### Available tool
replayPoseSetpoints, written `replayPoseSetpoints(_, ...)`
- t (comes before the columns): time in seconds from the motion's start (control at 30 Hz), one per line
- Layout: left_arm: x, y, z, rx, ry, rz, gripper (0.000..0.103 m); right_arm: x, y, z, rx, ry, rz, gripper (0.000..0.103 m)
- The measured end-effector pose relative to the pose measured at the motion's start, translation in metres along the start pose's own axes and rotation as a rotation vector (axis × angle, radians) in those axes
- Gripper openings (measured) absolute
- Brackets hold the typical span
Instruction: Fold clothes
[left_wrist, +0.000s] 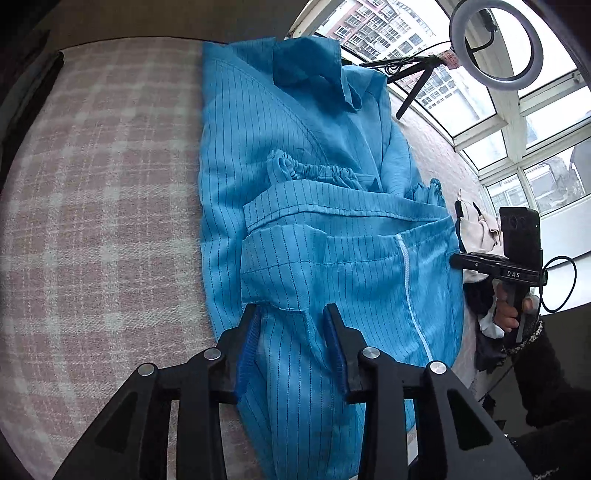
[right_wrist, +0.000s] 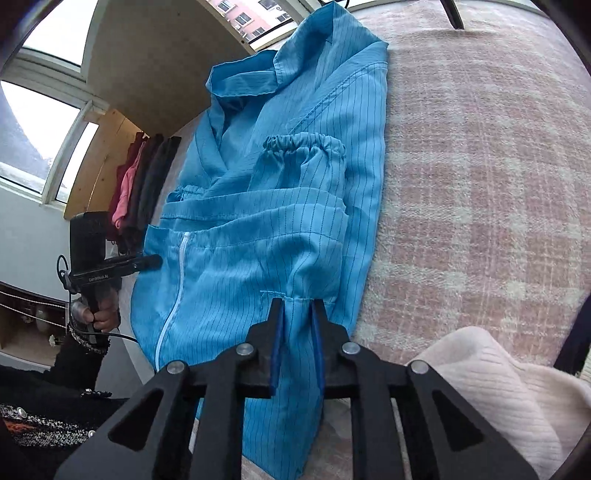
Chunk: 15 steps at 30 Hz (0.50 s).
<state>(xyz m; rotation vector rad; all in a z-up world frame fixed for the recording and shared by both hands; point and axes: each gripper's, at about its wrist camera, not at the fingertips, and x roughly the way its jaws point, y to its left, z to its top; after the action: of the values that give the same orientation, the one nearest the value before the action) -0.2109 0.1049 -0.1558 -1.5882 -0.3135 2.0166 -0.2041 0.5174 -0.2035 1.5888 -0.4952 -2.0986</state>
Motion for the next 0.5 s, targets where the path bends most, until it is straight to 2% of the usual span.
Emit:
replayPoseSetpoints(0.03,-0.007,-0.008,-0.004,0.038,-0.021,0.024,0.041,-0.006,0.010,-0.003,-0.046,-0.005,-0.039,0.018)
replayPoseSetpoints(0.1,-0.018,-0.020,-0.008,0.098,-0.043,0.117,0.042,-0.017,0.026,-0.006,-0.116,-0.032,-0.108,0.018)
replayPoseSetpoints(0.2,-0.028,-0.029,-0.007,0.130,-0.074,0.212,0.042,-0.027,0.044,-0.001,-0.154,-0.090,-0.217,0.018)
replayPoseSetpoints(0.27,-0.035,-0.033,-0.012,0.150,-0.082,0.243,0.042,-0.036,0.057,0.000,-0.199,-0.127,-0.226,0.018)
replayPoseSetpoints(0.4,-0.044,-0.038,-0.030,0.173,-0.095,0.193,0.042,-0.018,0.094,-0.006,-0.300,-0.068,-0.161,0.017)
replayPoseSetpoints(0.47,-0.046,-0.042,-0.033,0.202,-0.120,0.170,0.041,-0.002,0.102,-0.011,-0.304,-0.052,-0.120,0.016)
replayPoseSetpoints(0.5,-0.042,-0.046,-0.029,0.223,-0.138,0.137,0.041,0.008,0.100,-0.013,-0.290,-0.036,-0.139,0.012)
